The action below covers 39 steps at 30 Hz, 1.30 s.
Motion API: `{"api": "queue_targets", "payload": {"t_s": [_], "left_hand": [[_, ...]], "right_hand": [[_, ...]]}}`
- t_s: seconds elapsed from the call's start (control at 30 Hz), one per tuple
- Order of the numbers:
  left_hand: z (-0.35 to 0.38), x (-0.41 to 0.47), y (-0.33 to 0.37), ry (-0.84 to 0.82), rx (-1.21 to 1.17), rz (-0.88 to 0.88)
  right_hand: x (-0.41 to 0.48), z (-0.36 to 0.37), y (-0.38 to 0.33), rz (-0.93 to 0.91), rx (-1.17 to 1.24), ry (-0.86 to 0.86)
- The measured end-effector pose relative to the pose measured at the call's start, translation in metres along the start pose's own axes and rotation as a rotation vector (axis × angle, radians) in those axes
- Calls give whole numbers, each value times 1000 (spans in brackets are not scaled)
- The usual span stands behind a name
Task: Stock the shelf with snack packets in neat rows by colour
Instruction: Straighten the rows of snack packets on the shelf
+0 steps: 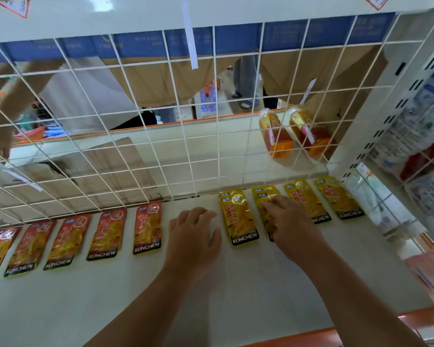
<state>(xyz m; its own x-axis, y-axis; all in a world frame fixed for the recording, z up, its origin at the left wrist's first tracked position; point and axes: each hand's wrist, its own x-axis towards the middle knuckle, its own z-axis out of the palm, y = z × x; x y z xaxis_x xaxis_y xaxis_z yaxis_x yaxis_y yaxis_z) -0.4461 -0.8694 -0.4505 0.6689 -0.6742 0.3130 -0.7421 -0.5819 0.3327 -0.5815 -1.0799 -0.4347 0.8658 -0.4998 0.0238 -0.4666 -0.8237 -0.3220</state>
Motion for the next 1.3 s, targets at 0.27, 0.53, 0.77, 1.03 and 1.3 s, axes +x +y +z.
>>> {"api": "queue_targets", "payload": {"t_s": [0.27,0.53,0.77,1.03,1.3], "left_hand": [[-14,-11,8,16,-40,-8],[-45,-23,18,96,-64,-44],[-121,-16,19,192,-5,-46],[-291,-44,-20,518,13,-7],[-496,-167,-102,654,198,-114]], "right_hand": [[2,-9,1,-75,-58,75],[-1,-55,-18,-48,33,127],[-11,-100,-79,-131,137,144],[-38,-161,-231,-404,276,306],[-98,-180,-459,-733,366,373]]}}
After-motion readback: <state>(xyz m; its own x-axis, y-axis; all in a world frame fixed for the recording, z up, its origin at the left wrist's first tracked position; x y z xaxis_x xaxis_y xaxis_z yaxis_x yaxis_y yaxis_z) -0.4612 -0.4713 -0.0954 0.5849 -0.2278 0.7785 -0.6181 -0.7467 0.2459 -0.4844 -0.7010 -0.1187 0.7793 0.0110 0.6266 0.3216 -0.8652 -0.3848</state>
